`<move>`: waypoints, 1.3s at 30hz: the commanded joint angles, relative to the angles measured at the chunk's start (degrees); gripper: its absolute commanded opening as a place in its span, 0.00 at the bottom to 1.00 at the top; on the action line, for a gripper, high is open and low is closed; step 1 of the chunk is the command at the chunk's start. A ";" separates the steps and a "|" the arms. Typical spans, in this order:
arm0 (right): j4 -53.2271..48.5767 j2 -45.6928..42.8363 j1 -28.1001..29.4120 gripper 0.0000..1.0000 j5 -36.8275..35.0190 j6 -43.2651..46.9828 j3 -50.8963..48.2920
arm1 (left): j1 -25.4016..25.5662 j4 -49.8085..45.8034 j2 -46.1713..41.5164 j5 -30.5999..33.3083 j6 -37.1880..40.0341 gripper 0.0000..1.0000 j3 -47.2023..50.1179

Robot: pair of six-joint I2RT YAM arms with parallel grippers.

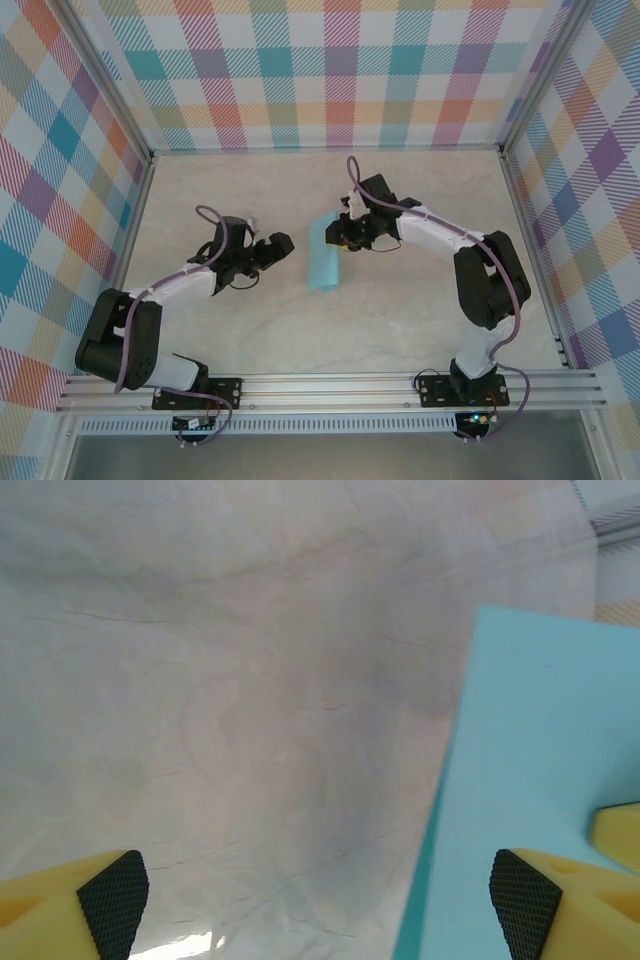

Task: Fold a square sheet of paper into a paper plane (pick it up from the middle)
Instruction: Fold the square sheet of paper in half at the center of the table, then hold the square sheet of paper at the center of the table.

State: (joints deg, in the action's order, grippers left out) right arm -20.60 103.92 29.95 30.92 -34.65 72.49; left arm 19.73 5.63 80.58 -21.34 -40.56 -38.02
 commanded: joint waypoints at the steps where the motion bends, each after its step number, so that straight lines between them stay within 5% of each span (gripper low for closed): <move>1: 5.42 1.69 -1.07 0.26 6.77 -2.18 -3.42 | 3.09 4.05 0.33 0.94 -2.83 0.89 0.52; 17: 6.13 7.30 -4.86 0.31 4.66 4.74 -8.28 | 15.07 12.73 17.23 1.99 -7.26 0.34 -5.72; 32: 4.22 8.63 -5.35 0.33 2.89 5.57 -7.89 | 17.93 5.87 25.44 4.32 -5.88 0.09 -13.00; 39: 0.38 3.72 -5.28 0.44 -0.62 4.51 -8.16 | 18.59 -0.64 27.08 7.06 -5.50 0.05 -14.10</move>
State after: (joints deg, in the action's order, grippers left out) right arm -17.02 111.39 24.82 32.34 -30.65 64.79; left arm 37.52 10.00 105.82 -16.78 -46.89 -51.35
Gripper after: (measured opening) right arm 0.429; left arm 0.065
